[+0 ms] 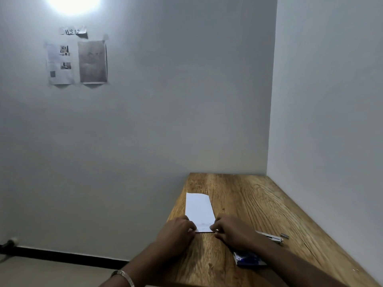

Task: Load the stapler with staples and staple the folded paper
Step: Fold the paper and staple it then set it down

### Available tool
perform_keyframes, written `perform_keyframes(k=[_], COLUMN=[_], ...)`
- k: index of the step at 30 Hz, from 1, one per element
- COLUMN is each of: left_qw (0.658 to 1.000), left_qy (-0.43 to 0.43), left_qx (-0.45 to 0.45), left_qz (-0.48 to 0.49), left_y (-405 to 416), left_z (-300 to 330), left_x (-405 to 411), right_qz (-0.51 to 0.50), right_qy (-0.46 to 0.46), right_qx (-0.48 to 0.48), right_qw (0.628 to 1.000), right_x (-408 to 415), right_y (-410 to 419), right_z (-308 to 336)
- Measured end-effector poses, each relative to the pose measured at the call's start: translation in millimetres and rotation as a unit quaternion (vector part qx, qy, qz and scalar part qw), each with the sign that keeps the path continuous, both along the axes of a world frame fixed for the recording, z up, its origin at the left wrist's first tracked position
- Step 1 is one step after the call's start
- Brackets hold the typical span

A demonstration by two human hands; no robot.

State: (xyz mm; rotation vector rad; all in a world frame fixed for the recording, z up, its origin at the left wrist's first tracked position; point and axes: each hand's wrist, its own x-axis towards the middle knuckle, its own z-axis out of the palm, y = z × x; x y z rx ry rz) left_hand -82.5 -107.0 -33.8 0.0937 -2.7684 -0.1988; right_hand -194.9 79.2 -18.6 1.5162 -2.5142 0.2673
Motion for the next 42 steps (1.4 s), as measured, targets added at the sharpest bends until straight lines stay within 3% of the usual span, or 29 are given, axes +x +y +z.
perform_keyframes(k=[21,42], left_qw=[0.999,0.997], left_qy=[-0.005,-0.018], left_qx=[0.038,-0.072], left_qz=[-0.001,0.016], left_y=[-15,-8], left_z=[9,5], left_x=[-7,-1], right_qz=[-0.048,-0.05], right_qy=[-0.028,-0.015], right_qx=[-0.077,-0.051], right_qw=[0.995,0.997], right_x=[-5,-5], right_y=[-7,-5], right_z=[1,-4])
